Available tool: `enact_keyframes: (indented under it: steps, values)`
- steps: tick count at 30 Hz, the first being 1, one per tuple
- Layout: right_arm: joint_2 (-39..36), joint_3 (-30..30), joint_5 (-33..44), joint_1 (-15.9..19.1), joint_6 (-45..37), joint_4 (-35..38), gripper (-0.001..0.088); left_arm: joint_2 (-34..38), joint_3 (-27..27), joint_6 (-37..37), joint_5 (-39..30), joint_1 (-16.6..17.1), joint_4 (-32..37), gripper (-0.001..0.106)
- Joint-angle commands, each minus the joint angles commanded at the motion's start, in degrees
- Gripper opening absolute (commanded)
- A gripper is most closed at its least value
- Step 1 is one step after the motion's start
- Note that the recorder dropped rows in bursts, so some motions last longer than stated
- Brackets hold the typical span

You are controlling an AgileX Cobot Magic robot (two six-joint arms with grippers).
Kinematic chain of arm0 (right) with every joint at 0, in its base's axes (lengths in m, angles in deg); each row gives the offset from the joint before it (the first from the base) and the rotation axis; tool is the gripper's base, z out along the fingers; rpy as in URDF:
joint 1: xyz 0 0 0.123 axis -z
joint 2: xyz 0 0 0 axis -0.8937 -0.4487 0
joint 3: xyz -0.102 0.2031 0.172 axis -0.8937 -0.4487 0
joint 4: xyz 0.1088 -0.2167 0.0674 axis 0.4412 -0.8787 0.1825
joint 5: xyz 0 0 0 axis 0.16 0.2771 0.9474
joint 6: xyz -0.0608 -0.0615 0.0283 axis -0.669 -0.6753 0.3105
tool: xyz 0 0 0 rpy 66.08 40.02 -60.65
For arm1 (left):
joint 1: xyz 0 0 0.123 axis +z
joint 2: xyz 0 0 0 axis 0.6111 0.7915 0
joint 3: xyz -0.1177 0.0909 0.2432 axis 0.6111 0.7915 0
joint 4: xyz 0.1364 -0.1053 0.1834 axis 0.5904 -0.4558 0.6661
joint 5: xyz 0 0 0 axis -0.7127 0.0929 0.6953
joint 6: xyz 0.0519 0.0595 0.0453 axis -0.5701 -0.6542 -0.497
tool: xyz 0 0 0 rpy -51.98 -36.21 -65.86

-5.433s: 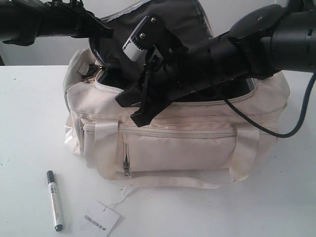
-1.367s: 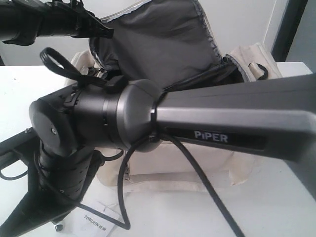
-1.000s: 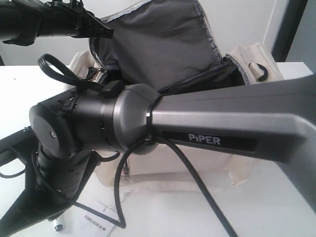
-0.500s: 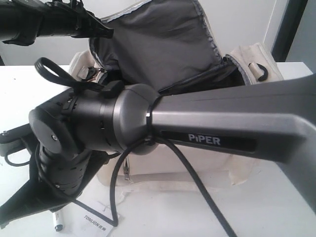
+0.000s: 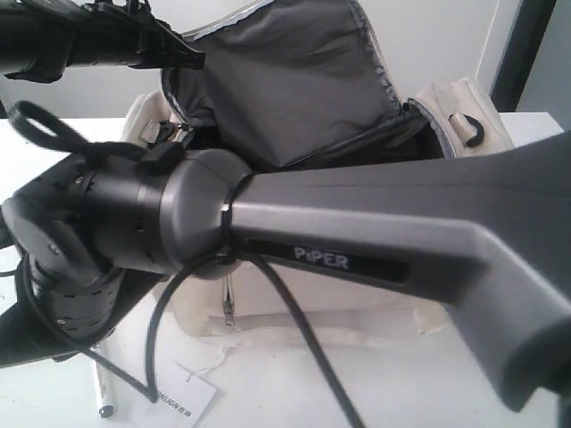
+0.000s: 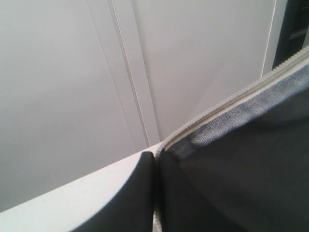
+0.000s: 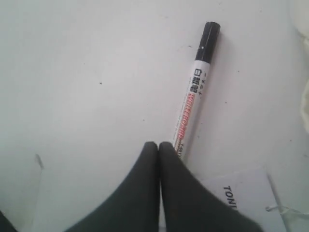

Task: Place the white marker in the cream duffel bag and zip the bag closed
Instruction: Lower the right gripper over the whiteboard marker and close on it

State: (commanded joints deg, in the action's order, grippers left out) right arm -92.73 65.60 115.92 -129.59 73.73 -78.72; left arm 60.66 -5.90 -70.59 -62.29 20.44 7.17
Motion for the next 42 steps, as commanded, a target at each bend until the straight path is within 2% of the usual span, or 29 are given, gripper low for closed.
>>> enact_keyframes:
  steps: [8,16,24,38,42]
  values:
    - [-3.8,1.0,0.0,0.0,5.7,-0.8,0.0007,0.0,0.0,0.0,0.0,0.0,0.0,0.000]
    - [-5.4,1.0,-1.0,0.0,5.8,-1.0,0.0185,0.0,0.0,0.0,0.0,0.0,0.0,0.000]
    - [-7.4,1.0,-1.0,0.0,6.8,-1.0,0.0280,0.0,0.0,0.0,0.0,0.0,0.0,0.000]
    - [-8.6,1.0,-0.5,0.0,6.8,-1.0,0.0278,0.0,0.0,0.0,0.0,0.0,0.0,0.000]
    - [-8.6,1.0,-0.3,0.0,6.8,-1.0,0.0221,0.0,0.0,0.0,0.0,0.0,0.0,0.000]
